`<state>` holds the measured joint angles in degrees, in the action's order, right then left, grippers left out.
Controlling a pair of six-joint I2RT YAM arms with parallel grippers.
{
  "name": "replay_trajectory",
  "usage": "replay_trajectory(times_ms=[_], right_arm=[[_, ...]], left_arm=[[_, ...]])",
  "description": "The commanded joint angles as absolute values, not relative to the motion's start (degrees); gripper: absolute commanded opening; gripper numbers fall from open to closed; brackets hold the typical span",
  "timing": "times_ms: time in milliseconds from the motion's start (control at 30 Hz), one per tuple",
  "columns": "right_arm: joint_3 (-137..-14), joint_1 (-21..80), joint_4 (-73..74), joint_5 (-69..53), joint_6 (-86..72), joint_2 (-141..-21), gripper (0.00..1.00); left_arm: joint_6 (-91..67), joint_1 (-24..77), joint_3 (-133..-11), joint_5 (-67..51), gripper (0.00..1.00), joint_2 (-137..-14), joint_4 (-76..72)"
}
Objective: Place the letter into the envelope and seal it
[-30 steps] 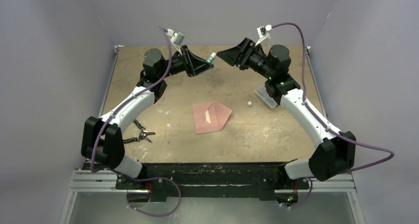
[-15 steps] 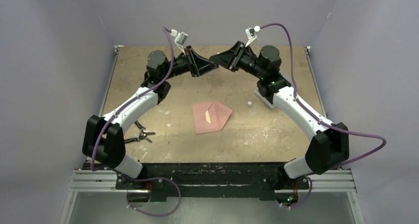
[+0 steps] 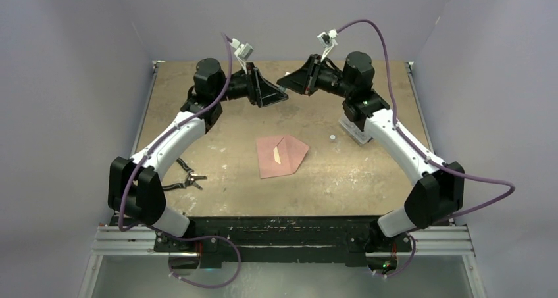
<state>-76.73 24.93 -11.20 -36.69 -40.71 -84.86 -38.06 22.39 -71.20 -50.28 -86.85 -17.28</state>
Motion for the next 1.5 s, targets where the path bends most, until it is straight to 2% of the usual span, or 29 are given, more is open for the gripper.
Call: replay_trajectory(times_ms=[0, 67, 133, 167, 233, 267, 400, 467, 533, 633, 733, 967, 1000, 1033, 1100, 1133, 1200, 1267, 1367, 1467], right_arm=[[-80.52, 24.87, -8.98, -43.67, -34.23, -86.43, 0.05], [-80.42, 24.87, -9.39, -44.43, -34.56, -86.76, 0.06], [-80.63, 24.87, -9.28, -44.61, -35.02, -87.11, 0.06], [-80.8, 24.81, -9.33, -44.7, -35.12, -87.33, 0.06], [-81.0, 24.87, -9.56, -44.54, -35.62, -87.47, 0.1], [-81.11, 24.87, -9.58, -43.69, -36.17, -87.33, 0.16], [-80.0, 24.86, -9.03, -37.69, -40.7, -85.47, 0.59], [-78.6, 24.79, -11.01, -35.69, -42.86, -84.34, 0.64], [-77.88, 24.74, -12.06, -35.21, -43.87, -83.84, 0.64], [-77.04, 24.75, -12.84, -34.32, -44.39, -83.49, 0.62], [-76.13, 24.79, -14.54, -34.78, -45.69, -83.11, 0.56], [-76.88, 24.79, -16.33, -36.42, -45.87, -84.82, 0.2], [-77.01, 24.74, -16.08, -36.48, -45.81, -84.93, 0.15], [-77.26, 24.74, -15.94, -36.97, -45.54, -85.19, 0.1], [-77.89, 24.77, -15.42, -38.68, -44.35, -85.82, 0.08], [-78.34, 24.78, -14.81, -39.93, -43.42, -86.35, 0.07], [-79.49, 24.76, -12.96, -41.22, -41.33, -87.22, 0.06], [-79.99, 24.78, -12.39, -42.93, -40.31, -87.68, 0.05], [-80.07, 24.85, -12.29, -43.75, -40.0, -87.93, 0.05], [-80.16, 24.86, -13.03, -44.47, -40.58, -88.15, 0.1]], left_arm=[[-36.18, 21.28, -73.8, -53.94, 0.58, -85.1, -14.95], [-37.98, 21.27, -73.5, -54.28, 0.51, -85.45, -16.56], [-40.94, 21.27, -72.72, -55.45, 0.39, -85.92, -19.96], [-42.01, 21.27, -72.4, -55.84, 0.31, -86.06, -21.85], [-43.96, 21.27, -71.61, -56.62, 0.04, -86.37, -24.6], [-44.6, 21.27, -71.17, -56.94, 0.0, -86.39, -25.42], [-44.09, 21.27, -70.47, -56.92, 0.0, -85.93, -25.56], [-43.96, 21.27, -70.46, -56.87, 0.0, -85.74, -25.49], [-43.82, 21.27, -70.49, -56.7, 0.0, -85.69, -25.49], [-43.78, 21.18, -70.49, -56.54, 0.0, -85.69, -25.38], [-43.73, 21.1, -70.44, -56.45, 0.0, -85.81, -25.22], [-44.27, 21.01, -70.62, -56.24, 0.0, -85.87, -25.05], [-44.41, 20.93, -70.72, -56.16, 0.02, -85.93, -24.98], [-44.67, 20.85, -70.86, -56.04, 0.14, -86.0, -24.74], [-45.68, 20.67, -71.16, -55.92, 0.34, -86.25, -24.8], [-46.13, 20.59, -71.35, -55.96, 0.39, -86.37, -24.86], [-46.43, 20.36, -71.69, -56.26, 0.41, -86.48, -24.91], [-45.82, 20.02, -71.66, -56.24, 0.41, -86.4, -24.17], [-45.83, 19.86, -71.29, -57.05, 0.28, -86.97, -23.9], [-46.14, 19.82, -71.07, -57.9, 0.03, -87.4, -24.31]])
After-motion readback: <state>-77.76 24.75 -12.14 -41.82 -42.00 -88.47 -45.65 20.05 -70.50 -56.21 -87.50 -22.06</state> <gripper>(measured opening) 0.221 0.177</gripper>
